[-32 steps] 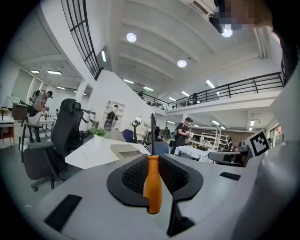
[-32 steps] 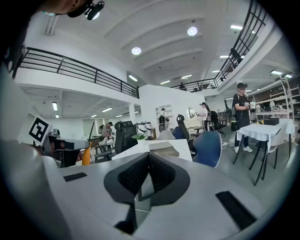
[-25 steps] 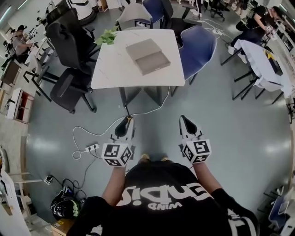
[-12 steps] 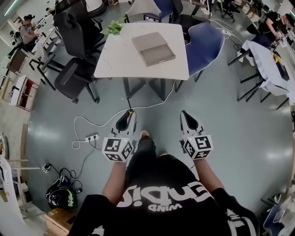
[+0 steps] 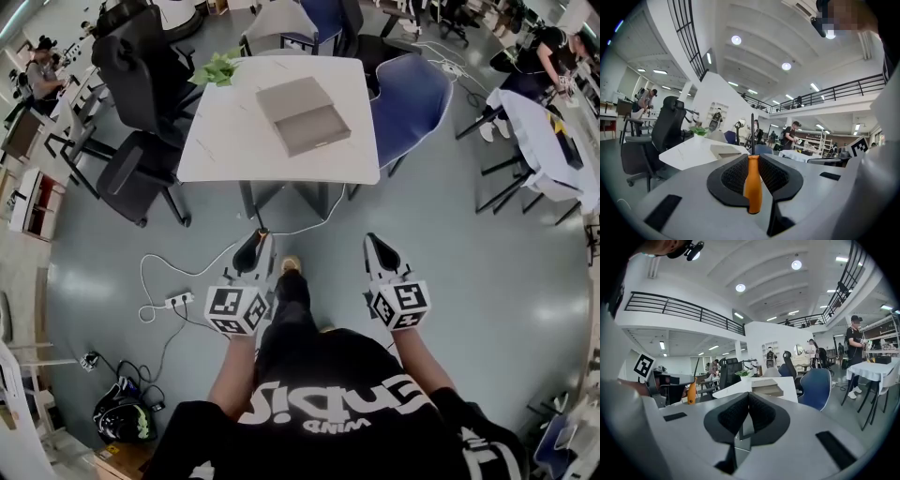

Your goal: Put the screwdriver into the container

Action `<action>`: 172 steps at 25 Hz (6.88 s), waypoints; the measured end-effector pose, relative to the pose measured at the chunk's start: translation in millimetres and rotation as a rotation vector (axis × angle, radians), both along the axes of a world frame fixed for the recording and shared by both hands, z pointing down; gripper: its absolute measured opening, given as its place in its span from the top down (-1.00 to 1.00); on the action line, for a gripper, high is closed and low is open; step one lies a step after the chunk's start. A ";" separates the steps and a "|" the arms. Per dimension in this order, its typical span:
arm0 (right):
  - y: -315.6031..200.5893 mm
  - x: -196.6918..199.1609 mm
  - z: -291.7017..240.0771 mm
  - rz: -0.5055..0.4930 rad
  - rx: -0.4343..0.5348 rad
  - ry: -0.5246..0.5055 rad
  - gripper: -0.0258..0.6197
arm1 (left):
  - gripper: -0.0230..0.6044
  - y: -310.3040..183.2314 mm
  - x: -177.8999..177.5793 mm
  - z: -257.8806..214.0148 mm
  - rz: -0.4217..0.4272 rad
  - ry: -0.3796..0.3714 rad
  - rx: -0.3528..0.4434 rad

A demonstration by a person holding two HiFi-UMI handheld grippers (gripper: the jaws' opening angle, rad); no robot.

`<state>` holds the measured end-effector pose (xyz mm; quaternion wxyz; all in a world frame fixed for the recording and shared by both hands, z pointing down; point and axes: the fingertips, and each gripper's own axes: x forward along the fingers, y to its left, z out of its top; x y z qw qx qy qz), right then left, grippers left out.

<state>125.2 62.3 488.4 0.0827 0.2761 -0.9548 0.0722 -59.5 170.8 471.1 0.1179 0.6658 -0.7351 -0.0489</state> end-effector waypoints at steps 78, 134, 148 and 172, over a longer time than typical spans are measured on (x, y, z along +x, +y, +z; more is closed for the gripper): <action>-289.1 -103.6 -8.0 0.257 -0.090 -0.036 0.88 | 0.67 -429.9 -130.7 136.5 0.515 -0.273 -0.527; -290.4 -99.3 8.5 0.260 -0.142 -0.018 0.88 | 0.86 -442.3 -92.4 144.2 0.557 -0.227 -0.576; -287.4 -113.9 2.2 0.183 -0.121 -0.015 0.88 | 0.88 -368.9 -101.4 24.0 0.399 -0.076 -0.232; -279.2 -137.3 -2.2 0.133 -0.070 -0.015 0.88 | 0.88 -312.2 -134.5 10.7 0.216 -0.062 -0.046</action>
